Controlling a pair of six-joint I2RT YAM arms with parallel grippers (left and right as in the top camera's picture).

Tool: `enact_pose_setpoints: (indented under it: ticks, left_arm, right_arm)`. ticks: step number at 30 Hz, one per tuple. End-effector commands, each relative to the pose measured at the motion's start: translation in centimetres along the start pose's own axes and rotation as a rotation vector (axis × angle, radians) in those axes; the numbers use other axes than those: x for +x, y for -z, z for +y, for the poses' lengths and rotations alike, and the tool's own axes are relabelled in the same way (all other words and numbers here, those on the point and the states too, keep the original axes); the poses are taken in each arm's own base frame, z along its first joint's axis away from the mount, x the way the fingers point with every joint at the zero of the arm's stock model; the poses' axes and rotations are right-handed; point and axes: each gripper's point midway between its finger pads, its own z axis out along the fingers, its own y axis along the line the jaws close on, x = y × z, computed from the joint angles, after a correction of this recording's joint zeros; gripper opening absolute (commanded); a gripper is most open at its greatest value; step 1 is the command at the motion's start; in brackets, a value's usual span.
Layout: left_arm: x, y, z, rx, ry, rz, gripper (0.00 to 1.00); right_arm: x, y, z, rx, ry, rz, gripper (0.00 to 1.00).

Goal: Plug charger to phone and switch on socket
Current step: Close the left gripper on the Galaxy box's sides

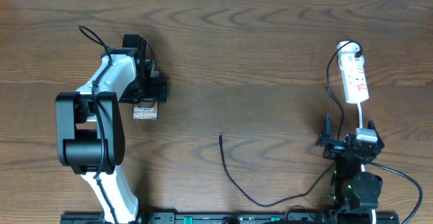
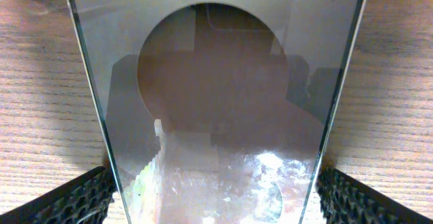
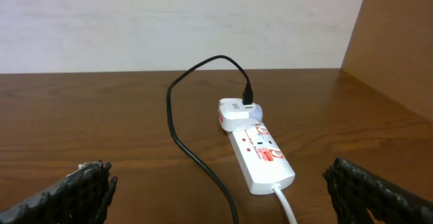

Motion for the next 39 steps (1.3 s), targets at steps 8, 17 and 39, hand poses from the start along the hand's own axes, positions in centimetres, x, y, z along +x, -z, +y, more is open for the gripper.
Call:
enact_pose_setpoints:
  ticks: [8,17,39]
  left_arm:
    - [0.23,-0.91,0.23,-0.017,0.014,0.013,0.98]
    - [-0.13,-0.91,0.22,-0.016,0.014,-0.002,0.98]
    - [0.23,-0.91,0.23,-0.017,-0.013,0.013,0.93]
  right_arm:
    - [0.04,0.03,0.16,-0.006,0.008,0.0,0.99]
    - [0.04,0.03,0.16,-0.006,0.008,0.0,0.99]
    - [0.04,0.03,0.16,-0.006,0.008,0.0,0.99]
